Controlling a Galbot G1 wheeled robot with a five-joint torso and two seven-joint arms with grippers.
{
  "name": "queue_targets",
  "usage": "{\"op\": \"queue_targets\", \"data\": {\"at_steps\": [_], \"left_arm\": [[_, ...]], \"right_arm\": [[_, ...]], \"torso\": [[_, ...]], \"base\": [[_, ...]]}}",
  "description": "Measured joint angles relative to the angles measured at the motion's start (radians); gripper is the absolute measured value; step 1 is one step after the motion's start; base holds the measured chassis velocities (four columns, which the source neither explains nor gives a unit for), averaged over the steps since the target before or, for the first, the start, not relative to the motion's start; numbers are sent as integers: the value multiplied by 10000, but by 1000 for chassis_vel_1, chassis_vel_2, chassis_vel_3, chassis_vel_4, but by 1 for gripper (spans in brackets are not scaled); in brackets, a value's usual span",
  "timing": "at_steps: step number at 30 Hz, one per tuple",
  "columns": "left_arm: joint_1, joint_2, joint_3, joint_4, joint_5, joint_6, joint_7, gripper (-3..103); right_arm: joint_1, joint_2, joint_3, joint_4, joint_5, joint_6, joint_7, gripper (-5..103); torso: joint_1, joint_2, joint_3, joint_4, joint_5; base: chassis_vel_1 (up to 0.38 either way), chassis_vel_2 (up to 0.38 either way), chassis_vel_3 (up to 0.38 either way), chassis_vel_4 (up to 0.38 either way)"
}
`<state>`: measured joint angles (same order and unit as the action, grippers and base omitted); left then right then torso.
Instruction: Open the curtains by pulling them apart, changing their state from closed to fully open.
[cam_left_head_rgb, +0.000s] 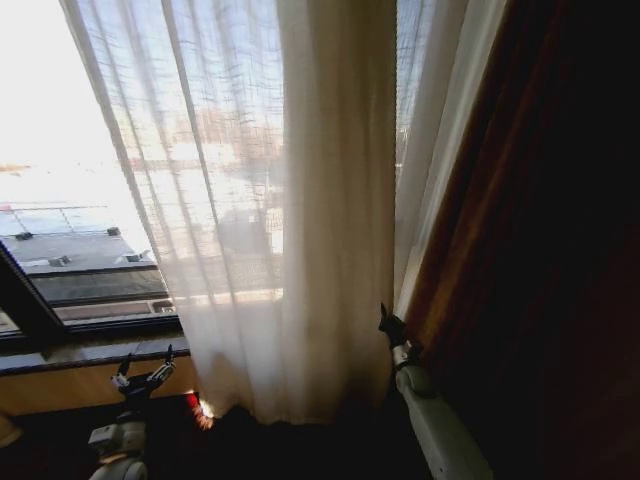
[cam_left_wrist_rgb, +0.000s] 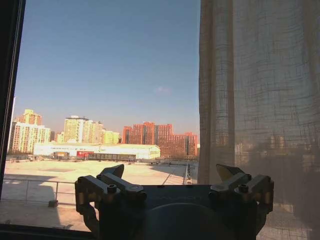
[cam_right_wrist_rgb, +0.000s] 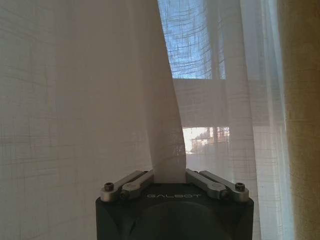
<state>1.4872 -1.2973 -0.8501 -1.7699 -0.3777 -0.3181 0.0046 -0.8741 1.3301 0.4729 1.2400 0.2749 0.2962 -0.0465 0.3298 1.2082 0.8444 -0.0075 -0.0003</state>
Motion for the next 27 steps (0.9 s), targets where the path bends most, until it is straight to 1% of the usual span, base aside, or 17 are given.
{"op": "queue_targets", "data": {"at_steps": [4,6,11,17,20,27], "left_arm": [[0,0,0,0,0,0,-9,100],[0,-1,2,0,0,0,-7,100],[0,-2,5,0,0,0,-5,100],[0,-2,4,0,0,0,-5,100],[1,-2,4,-1,0,0,-5,100],[-1,-2,6,0,0,0,-3,100]], "right_arm": [[-88,-37,9,63,-35,14,-168,0],[-178,-66,82,58,-235,-3,-548,0],[-228,-81,164,10,-384,-80,-853,0],[-226,-91,174,-7,-400,-115,-927,0],[-200,-92,176,-30,-389,-60,-926,0],[-41,-56,167,-86,-424,221,-504,0]], "torso": [[-1,0,0,-3,1],[-1,0,0,-6,8],[-2,0,0,-5,3],[-3,1,-1,-4,2],[-5,1,-2,-4,3],[6,-3,3,-6,2]], "base": [[18,30,-26,-13],[0,0,0,0],[0,0,0,0],[-12,13,19,-10],[-122,40,107,-59],[-177,127,157,-114]]}}
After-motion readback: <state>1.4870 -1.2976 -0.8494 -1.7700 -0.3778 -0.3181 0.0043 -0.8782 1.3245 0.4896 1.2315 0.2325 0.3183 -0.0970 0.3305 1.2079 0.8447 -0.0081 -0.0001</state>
